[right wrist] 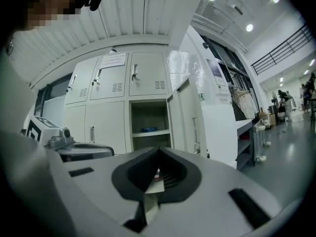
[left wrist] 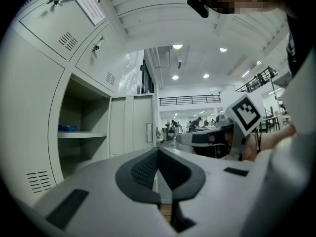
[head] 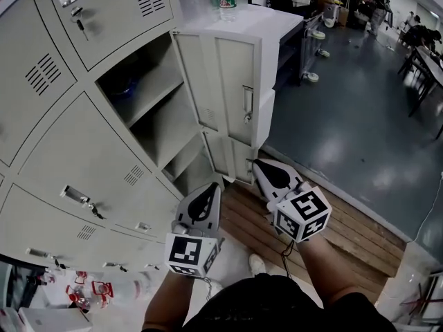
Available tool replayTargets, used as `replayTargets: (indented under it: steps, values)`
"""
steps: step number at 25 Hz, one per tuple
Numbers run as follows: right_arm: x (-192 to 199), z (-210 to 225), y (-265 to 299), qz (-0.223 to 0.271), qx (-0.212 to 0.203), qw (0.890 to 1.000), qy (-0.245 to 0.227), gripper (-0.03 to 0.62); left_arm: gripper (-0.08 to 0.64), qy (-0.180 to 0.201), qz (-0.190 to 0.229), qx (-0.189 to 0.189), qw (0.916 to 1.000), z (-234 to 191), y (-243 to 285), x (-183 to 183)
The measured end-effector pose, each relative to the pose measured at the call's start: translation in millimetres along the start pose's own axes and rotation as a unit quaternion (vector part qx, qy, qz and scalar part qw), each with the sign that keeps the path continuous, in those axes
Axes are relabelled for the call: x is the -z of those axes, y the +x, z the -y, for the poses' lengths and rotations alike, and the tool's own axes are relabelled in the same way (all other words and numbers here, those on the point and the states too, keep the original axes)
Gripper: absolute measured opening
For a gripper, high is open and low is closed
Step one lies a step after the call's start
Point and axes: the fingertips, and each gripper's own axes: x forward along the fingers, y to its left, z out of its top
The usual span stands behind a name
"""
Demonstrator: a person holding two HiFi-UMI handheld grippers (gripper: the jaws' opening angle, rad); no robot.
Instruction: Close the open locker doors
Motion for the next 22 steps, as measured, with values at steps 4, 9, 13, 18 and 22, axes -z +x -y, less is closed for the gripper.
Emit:
replayTargets:
  steps: [4,9,13,18,22]
  values:
    - [-1.1,16.4,5.5,0.002,-0.014,1.0,0.007,-0.006,0.005,0.0,0.003,-0.012,0.9999,3.1,16.1,-0.1]
    - [-4.1,35.2,12.1,0.005,-0.029,1.0,0.007,-0.006,0.005,0.001,0.003,-0.026,0.9997,7.4,33.5,0.3]
    - [-5.0,53.9,16.7,0.011,-0.027,1.0,0.011,-0.005,0.005,0.0,0.002,-0.036,0.9994,10.0,45.1,3.1]
    - [-0.6,67.0,24.6,0.008,-0.039,0.999,0.013,-0.005,0.005,-0.003,0.0,-0.045,0.999,10.0,57.1,4.1]
    - [-0.4,72.5,32.8,0.009,-0.051,0.999,0.013,-0.003,0.005,-0.005,0.004,-0.056,0.9984,7.0,62.4,1.6]
